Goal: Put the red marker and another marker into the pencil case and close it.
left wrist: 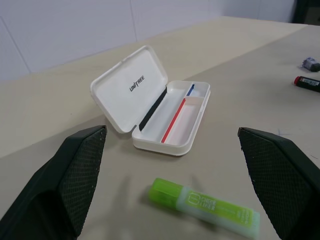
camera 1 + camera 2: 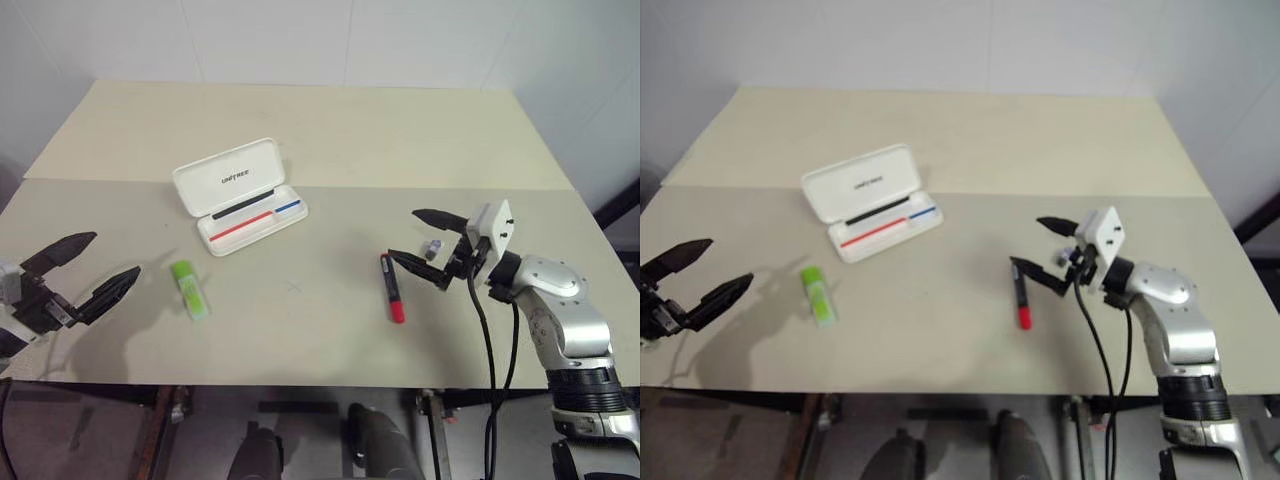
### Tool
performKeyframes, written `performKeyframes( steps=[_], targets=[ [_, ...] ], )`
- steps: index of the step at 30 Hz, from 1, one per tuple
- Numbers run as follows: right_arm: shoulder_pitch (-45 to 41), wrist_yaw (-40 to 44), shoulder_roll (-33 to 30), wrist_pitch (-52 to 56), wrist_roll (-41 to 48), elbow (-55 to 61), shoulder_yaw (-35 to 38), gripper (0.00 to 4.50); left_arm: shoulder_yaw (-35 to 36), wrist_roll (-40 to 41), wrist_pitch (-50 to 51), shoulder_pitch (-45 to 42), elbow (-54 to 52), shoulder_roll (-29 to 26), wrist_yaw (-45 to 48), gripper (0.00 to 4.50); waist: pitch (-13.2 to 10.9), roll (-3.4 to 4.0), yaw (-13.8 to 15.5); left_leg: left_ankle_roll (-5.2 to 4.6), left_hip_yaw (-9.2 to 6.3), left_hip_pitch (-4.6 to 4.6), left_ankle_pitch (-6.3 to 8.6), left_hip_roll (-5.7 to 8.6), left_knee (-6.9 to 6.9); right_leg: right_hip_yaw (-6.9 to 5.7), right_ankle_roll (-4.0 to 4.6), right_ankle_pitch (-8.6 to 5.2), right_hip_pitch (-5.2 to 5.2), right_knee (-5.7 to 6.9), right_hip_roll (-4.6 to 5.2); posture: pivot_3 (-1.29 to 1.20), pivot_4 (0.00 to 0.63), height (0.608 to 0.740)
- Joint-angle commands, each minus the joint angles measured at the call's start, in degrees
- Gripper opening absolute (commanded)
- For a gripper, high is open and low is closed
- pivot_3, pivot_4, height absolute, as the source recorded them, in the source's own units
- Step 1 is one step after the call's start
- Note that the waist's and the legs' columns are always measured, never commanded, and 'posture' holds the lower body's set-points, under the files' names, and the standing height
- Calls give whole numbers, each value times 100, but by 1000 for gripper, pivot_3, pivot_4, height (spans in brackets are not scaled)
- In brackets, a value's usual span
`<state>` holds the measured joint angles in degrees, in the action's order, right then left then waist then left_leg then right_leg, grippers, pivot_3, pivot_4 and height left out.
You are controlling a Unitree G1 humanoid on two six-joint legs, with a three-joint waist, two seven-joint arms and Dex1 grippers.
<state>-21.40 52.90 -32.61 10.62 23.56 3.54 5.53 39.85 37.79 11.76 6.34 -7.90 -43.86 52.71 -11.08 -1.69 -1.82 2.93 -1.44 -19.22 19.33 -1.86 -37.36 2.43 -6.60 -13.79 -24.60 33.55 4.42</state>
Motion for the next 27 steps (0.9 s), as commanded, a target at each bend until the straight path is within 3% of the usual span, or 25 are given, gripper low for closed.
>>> performKeyframes(
  steps=[1, 15, 21, 27],
  targets=[
    [125, -176, 48, -9, 166, 440, 202, 4500, 53, -51, -142, -125, 40, -120, 56, 4485, 0, 0, 4, 0, 0, 0, 0, -1, 0, 0, 0, 0, -1, 0, 0, 0, 150, 740],
    [474, -628, 257, 248, 231, 1153, 59, 4500, -640, -376, -13, -789, 196, -84, -191, 4485, 0, 0, 18, 0, -3, 0, 0, -2, 3, -3, -14, 7, -3, 6, 0, 0, 150, 740],
    [644, -652, 290, 407, 239, 1325, -63, 4500, -1496, -1100, -62, -1224, 615, -62, -450, 4485, 0, 0, 21, 0, -2, 0, 0, -1, 1, -3, -23, 12, -2, 3, 0, 0, 150, 740],
    [414, -627, 349, 422, 190, 1096, -133, 4500, -2764, -1643, -279, -2496, 1601, 107, 56, 4485, 0, 0, 31, 1, -10, -3, -2, 3, -13, -6, -29, 16, 3, 12, 0, 0, 150, 740]
  ],
)
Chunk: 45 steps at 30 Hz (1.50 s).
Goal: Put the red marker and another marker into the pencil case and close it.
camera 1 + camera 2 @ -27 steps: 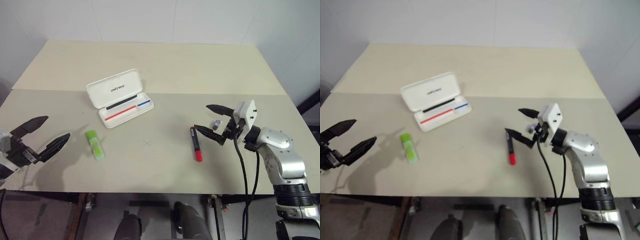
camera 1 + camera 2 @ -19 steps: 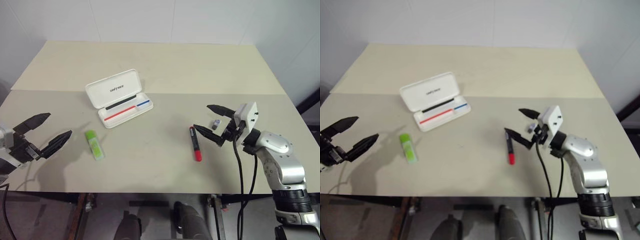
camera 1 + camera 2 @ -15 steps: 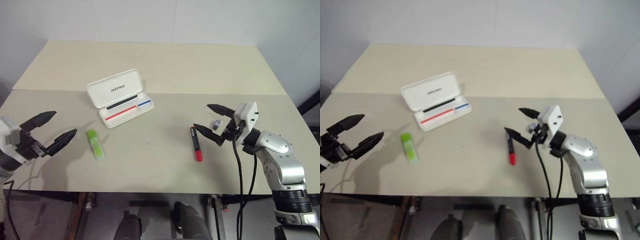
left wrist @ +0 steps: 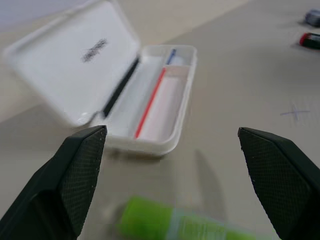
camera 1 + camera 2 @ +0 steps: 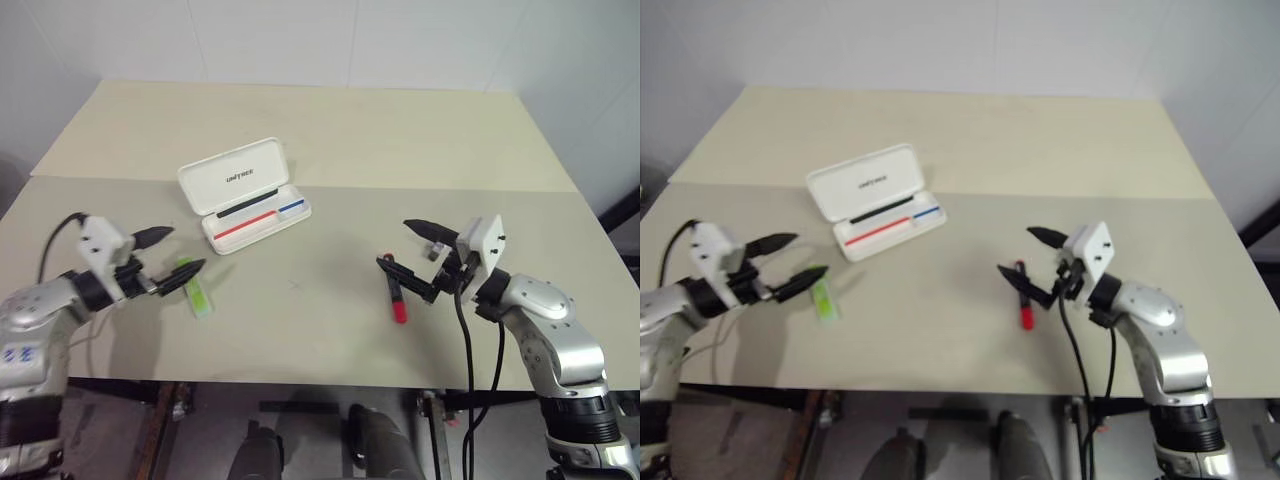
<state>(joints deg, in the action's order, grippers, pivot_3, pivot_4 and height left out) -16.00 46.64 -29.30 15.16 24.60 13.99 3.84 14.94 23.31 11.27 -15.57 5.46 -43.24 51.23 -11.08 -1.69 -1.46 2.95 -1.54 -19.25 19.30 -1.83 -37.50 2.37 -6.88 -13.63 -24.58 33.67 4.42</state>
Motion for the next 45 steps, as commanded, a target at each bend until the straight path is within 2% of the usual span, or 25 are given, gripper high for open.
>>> performKeyframes(
  steps=[1, 7, 25, 26, 27, 32, 37, 39, 45],
  targets=[
    [-156, -1, 27, -39, 76, 23, 22, 4500, -365, -249, -285, -418, 399, 65, 261, 4485, 0, 0, -17, 0, 0, -1, 0, 0, 1, 0, -3, 1, 0, 0, 0, 0, 150, 740],
    [-310, 13, 47, -90, 28, -113, -27, 4500, -870, -591, -608, -1163, 1391, 235, 638, 4485, 0, 0, -21, -1, 6, -7, 0, -2, 15, -2, -4, 2, -14, 14, 0, 0, 150, 740],
    [-360, -24, 58, -124, -38, -164, -29, 4500, -1948, -1635, -1027, -2539, 3666, 423, 1660, 4485, 0, 1, -22, -3, 6, -12, 1, 0, -6, -2, -12, 6, -9, 20, 0, 0, 150, 740],
    [-360, -27, 57, -123, -38, -164, -25, 4500, -1980, -1674, -1028, -2613, 3782, 445, 1709, 4073, 0, 1, -23, -3, 7, -11, 1, 0, -6, -1, -12, 6, -9, 22, 0, 0, 150, 740],
    [-360, -31, 57, -126, -41, -166, -22, 4500, -2016, -1725, -1062, -2680, 3885, 460, 1750, 3885, 0, 1, -22, -3, 7, -10, 1, 0, -6, -1, -12, 6, -9, 23, 0, 0, 150, 740],
    [-372, -58, 69, -136, -61, -171, -24, 4500, -2092, -1976, -1231, -3121, 4474, 553, 1681, 2311, 0, 1, -13, -4, 8, -10, 1, 0, -8, 0, -13, 6, -7, 22, -1, 0, 150, 740],
    [-397, -70, 85, -156, -93, -205, -29, 4500, -2073, -2091, -1407, -3405, 4758, 572, 1689, 577, 0, 1, -11, -7, 8, -15, 2, 0, -7, 0, -15, 7, -8, 16, -1, 0, 150, 740],
    [-414, -74, 92, -171, -113, -232, -36, 4500, -2043, -2094, -1453, -3496, 4799, 547, 1728, 15, 0, 1, -10, -9, 9, -16, 4, 0, -7, 0, -16, 6, -9, 13, -1, 0, 150, 740],
    [-441, -83, 117, -208, -142, -276, -44, 4500, -1920, -2060, -1670, -3642, 4563, 463, 1740, 15, 0, 1, -5, -10, 8, -21, 4, 0, -9, -1, -18, 6, -10, 14, -1, 0, 150, 740]
  ],
)
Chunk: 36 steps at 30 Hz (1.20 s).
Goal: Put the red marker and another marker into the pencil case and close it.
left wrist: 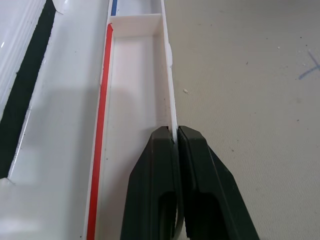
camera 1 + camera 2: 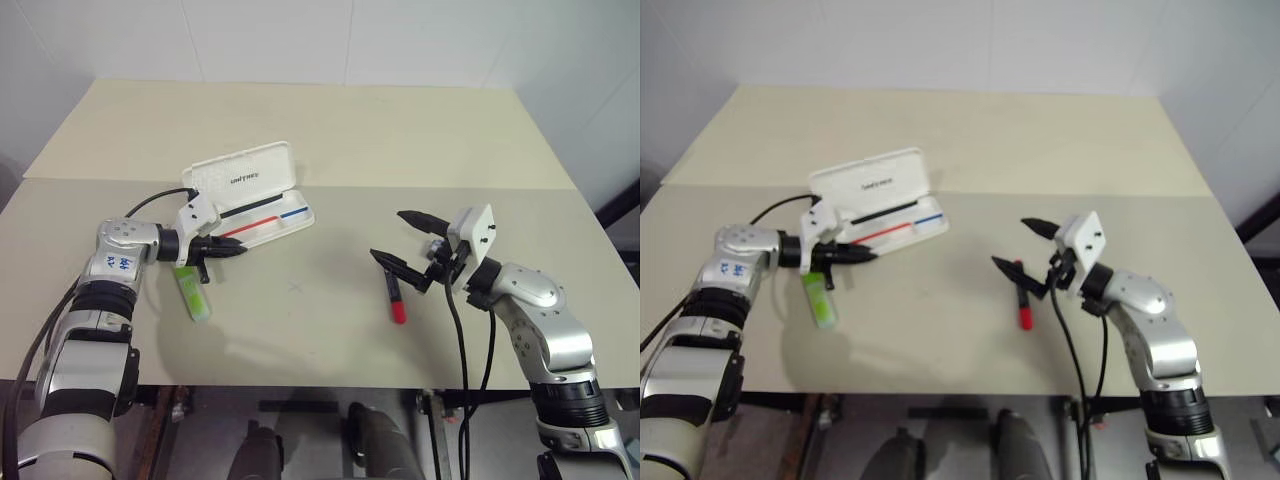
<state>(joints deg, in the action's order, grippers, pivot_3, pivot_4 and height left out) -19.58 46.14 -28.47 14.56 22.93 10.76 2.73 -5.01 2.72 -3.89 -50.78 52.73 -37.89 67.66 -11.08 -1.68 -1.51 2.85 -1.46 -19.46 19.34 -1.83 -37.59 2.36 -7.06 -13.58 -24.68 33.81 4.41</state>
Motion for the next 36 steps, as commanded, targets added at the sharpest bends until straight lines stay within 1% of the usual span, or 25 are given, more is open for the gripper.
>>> performKeyframes(
  steps=[1, 3, 10, 12, 16, 20, 23, 26, 30, 36],
  targets=[
    [-77, -32, 34, -155, 24, 51, 69, 4500, 82, 13, -183, -122, -246, -88, 124, 15, 0, 0, 0, 0, 0, -1, 0, 0, -1, 0, 0, 0, 0, 0, 0, 0, 150, 740],
    [-54, -27, 24, -165, 36, 69, 88, 4500, 96, 75, -177, -98, -501, -119, 226, 15, 0, 0, -1, 0, 0, -3, 0, 0, -3, 0, -1, 0, 0, 1, 0, 0, 150, 740],
    [173, 116, -178, -128, 254, 293, 315, 4500, 105, 239, 34, 243, -1895, -239, 560, 15, 0, 0, 6, -1, -6, -20, 1, 0, -7, 0, -2, 1, -8, -3, 0, 0, 150, 740],
    [330, 276, -302, -103, 376, 441, 373, 4500, 45, 208, -45, 431, -2376, -278, 600, 15, 0, 0, 6, -1, -6, -24, 1, 0, -10, 0, -3, 1, -12, -3, 0, 0, 150, 740],
    [689, 611, -598, -141, 487, 635, 437, 4500, -79, 274, 173, 792, -3239, -252, 724, 15, 0, 0, 7, -3, -7, -26, 2, 0, -13, 0, -4, 0, -13, -1, 0, 0, 150, 740],
    [905, 789, -753, -162, 556, 724, 495, 4500, -194, 285, 361, 1118, -3816, -209, 706, 15, 0, 0, -5, -4, -7, -26, 2, 0, -31, 3, -8, 3, -9, 5, 0, 0, 150, 740],
    [1233, 962, -870, -255, 681, 894, 645, 4500, -356, 221, 362, 1501, -4299, -148, 608, 15, 0, 0, 1, -4, -7, -22, 3, 2, -36, 8, -9, 3, -4, 7, 0, 0, 150, 740],
    [1419, 1083, -879, -321, 859, 1011, 790, 4500, -425, 222, 350, 1744, -4533, -117, 549, 15, 0, 0, 0, -4, -7, -22, 3, 2, -41, 11, -9, 3, -4, 5, -1, 0, 150, 740],
    [1668, 1164, -861, -369, 1091, 1107, 990, 4500, -484, 157, 231, 1961, -4543, -154, 456, 15, -1, 0, 4, -5, -7, -16, 2, 3, -46, 15, -9, 3, -1, 3, -1, 0, 150, 740],
    [1881, 1131, -883, -332, 1151, 1213, 1080, 4500, -456, 143, 70, 2267, -4614, -286, 397, 15, -1, 0, -6, -4, -2, 1, 2, 3, -46, 21, -7, 2, 10, 5, -2, 0, 150, 740]
  ],
)
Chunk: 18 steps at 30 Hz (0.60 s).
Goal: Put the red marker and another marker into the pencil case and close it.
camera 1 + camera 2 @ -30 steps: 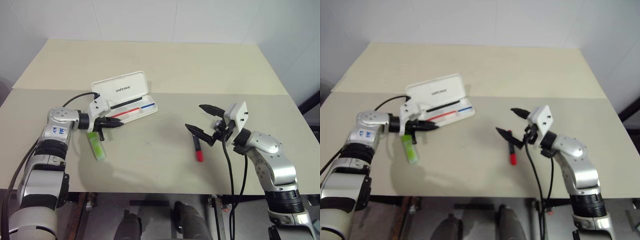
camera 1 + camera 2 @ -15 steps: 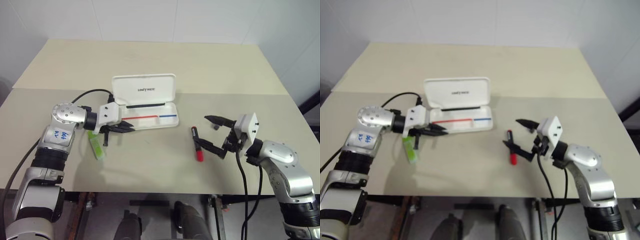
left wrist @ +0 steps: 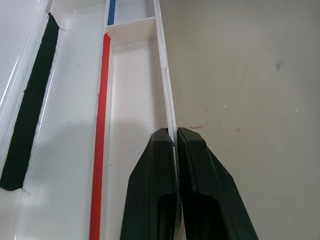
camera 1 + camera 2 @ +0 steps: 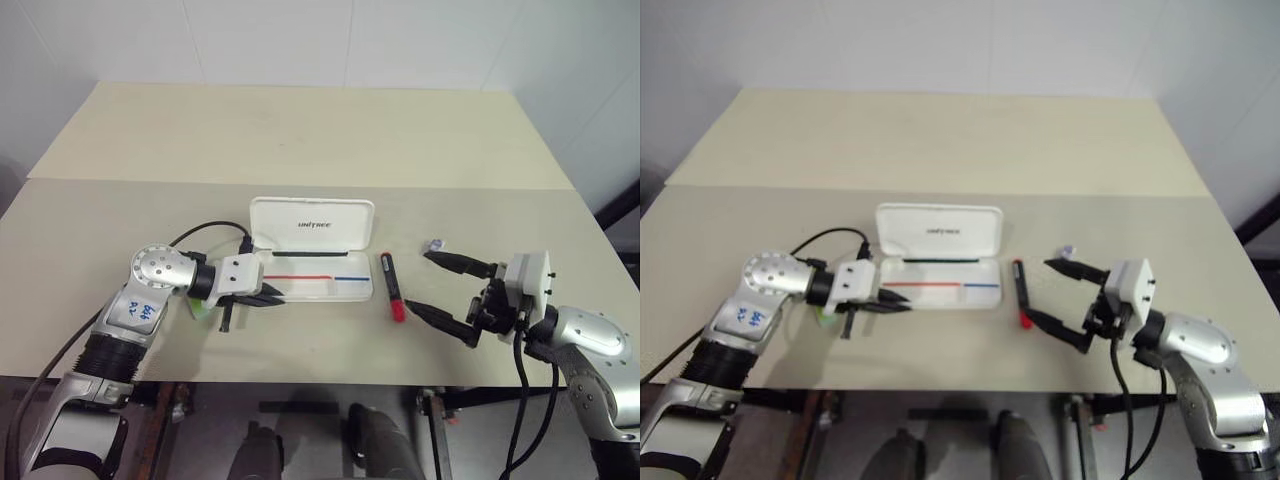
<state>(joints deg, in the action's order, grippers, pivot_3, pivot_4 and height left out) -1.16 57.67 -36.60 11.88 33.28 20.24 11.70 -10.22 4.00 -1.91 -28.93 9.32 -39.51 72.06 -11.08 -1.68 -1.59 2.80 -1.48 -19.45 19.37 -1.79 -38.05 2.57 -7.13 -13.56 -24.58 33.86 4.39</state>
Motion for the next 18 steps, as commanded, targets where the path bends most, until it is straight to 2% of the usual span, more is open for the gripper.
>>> performKeyframes(
  steps=[1, 9, 13, 18],
  targets=[
    [59, -42, -67, -67, 108, 278, 185, 4500, 74, 18, -135, 119, -289, -144, -56, 15, 0, 0, 7, 0, 0, 0, 0, 0, 0, 0, 0, 0, 0, 0, 0, 0, 150, 740],
    [117, -183, -66, -55, 14, 339, 134, 4500, 171, 22, -514, 268, -232, -282, -228, 15, 0, 0, 11, 0, 0, 1, 0, 0, 0, 1, 0, 0, 0, 0, -1, 0, 150, 740],
    [105, -200, -67, -56, -10, 330, 106, 4500, 174, 98, -517, 258, -220, -301, -222, 1086, 0, 0, 14, 0, 0, 1, 0, 0, 0, 1, 0, 0, 0, 0, -1, 0, 150, 740],
    [71, -208, -60, -61, -40, 309, 81, 4500, 190, 150, -495, 252, -294, -293, -217, 2765, 0, 0, 12, 0, 0, 1, 0, 0, 0, 0, 0, 0, 0, 0, -1, 0, 150, 740]
  ],
)
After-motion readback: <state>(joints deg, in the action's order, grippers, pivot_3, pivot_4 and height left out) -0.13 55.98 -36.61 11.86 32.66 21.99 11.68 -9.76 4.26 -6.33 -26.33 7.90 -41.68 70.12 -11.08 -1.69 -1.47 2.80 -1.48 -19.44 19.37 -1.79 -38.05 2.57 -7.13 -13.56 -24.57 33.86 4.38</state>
